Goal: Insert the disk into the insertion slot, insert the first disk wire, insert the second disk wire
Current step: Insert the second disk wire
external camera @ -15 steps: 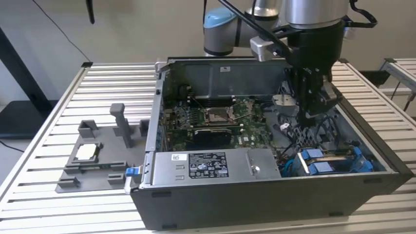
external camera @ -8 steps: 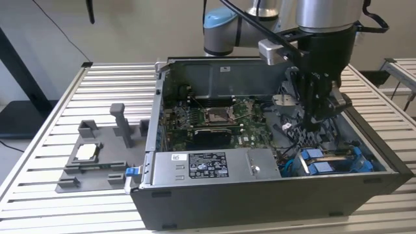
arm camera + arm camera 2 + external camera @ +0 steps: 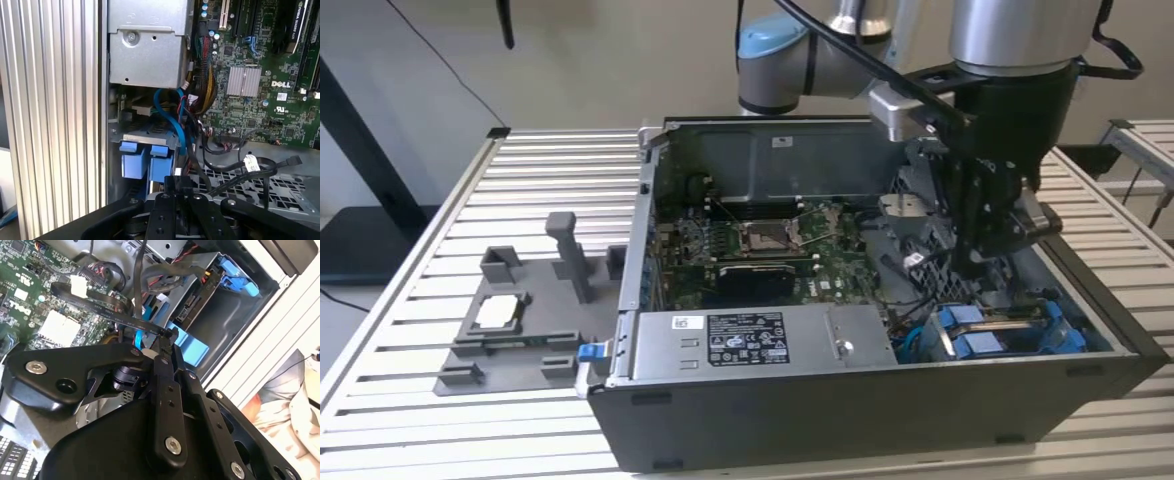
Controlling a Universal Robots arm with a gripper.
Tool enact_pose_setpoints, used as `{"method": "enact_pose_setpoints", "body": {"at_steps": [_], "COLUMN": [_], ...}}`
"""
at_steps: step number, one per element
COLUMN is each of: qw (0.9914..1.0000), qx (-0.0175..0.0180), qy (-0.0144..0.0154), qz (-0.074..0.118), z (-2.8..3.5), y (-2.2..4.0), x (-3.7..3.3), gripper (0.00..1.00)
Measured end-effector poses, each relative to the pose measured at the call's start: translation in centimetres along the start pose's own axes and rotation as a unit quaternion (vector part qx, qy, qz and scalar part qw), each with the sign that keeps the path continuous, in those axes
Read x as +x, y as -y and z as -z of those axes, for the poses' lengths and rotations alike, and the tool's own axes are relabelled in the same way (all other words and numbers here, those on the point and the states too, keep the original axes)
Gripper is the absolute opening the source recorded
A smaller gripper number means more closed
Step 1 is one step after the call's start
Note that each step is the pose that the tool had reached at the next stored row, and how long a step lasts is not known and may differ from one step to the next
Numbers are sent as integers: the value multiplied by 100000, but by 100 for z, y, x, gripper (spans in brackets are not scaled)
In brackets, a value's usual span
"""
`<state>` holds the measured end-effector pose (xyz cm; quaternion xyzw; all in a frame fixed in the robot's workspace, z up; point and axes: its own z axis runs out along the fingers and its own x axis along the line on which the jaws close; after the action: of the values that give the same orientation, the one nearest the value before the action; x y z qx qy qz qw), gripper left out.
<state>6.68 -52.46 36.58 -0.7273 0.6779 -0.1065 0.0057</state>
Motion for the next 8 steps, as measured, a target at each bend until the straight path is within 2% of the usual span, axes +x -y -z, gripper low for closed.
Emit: {"method": "enact_pose_setpoints", "body": {"at_steps": [3,8], "qw": [99999,99984], "qx": [-212,-398], "qy": [469,1704], "qz": [-38,-202], "z": [-18,-49], "y": [37,92], "x": [32,72], "gripper": [16,16]}}
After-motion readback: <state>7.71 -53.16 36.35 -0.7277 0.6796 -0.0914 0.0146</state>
